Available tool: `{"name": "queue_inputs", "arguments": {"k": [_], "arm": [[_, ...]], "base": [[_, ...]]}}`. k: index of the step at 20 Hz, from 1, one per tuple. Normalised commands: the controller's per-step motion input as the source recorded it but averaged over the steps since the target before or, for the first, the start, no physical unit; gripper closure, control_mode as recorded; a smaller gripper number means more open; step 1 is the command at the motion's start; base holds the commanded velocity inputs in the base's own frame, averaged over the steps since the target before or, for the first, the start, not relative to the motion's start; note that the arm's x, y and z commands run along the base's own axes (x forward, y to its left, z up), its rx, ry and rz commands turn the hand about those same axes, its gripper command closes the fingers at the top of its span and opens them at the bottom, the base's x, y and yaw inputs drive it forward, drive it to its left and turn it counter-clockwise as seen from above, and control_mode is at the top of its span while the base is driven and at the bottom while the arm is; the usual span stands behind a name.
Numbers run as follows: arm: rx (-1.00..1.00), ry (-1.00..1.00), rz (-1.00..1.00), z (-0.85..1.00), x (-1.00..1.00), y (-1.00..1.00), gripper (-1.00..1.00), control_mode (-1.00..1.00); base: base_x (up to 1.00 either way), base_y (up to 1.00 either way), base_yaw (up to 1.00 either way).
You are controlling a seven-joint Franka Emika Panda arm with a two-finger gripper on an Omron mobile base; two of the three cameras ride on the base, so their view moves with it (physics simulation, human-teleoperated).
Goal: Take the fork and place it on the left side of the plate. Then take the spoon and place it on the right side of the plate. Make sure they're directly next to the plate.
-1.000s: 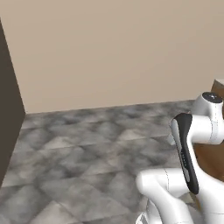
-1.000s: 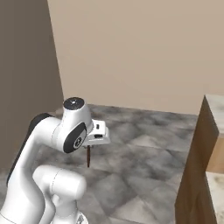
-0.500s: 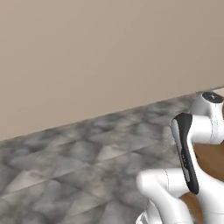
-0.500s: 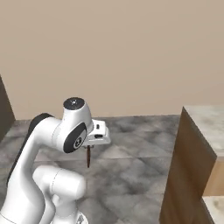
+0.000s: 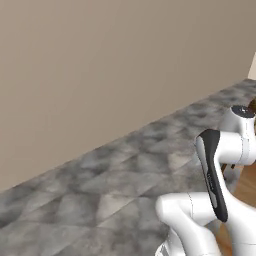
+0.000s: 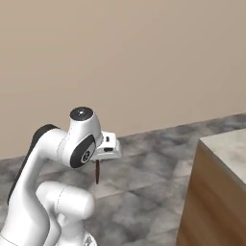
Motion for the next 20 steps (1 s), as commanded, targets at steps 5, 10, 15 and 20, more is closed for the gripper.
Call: {"name": "queue_inputs", "arguments": {"k": [5,10,15,20], "arm": [[0.00,0.00,0.00,0.00,0.00,0.00,1.00,1.00],[0.00,0.00,0.00,0.00,0.00,0.00,1.00,1.00],[0.00,0.00,0.00,0.00,0.00,0.00,1.00,1.00],[0.00,0.00,0.00,0.00,0.00,0.00,1.00,1.00]], "base": [[0.90,0.40,-0.46],[0.90,0.40,-0.46],[0.91,0.39,-0.46],[0.92,0.38,-0.45]]}}
